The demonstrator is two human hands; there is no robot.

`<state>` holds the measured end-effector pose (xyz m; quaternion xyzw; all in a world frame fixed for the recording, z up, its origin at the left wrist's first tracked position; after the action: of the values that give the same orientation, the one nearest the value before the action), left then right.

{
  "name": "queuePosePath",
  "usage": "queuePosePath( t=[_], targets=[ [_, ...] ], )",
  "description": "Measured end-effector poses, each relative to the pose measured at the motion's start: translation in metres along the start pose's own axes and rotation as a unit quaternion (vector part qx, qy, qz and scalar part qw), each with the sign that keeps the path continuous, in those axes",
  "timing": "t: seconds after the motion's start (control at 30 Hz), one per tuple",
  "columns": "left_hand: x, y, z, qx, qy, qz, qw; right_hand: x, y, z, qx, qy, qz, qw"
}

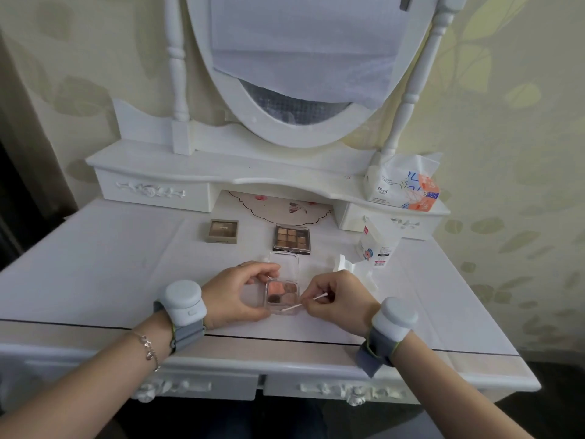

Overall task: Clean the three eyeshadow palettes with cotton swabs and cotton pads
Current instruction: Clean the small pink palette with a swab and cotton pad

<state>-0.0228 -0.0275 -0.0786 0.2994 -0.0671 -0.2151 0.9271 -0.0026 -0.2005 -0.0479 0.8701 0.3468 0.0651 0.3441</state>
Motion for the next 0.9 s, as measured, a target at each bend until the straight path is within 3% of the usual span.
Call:
queuePosePath(
  t=[0.5, 0.9],
  targets=[
    [0.000, 0.001, 0.000, 0.000, -0.003, -0.003, 1.000, 0.001, 0.014, -0.001, -0.058, -0.024, -0.050, 0.997],
    [0.000, 0.000, 0.000, 0.001, -0.002, 0.003, 1.000, 0.010, -0.007, -0.005, -0.004, -0.003, -0.035, 0.999]
  ],
)
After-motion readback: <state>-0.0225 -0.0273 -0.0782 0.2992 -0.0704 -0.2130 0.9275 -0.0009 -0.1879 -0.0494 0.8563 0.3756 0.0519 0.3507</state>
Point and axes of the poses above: each hand's wrist, its own x-axis towards the middle knuckle, its own y-axis out of the back of the hand, z = x × y, the point moved 5 cm from there along x, towards the middle knuckle, and after that the axes turned 12 degrees about -z, right-handed, at the moved point
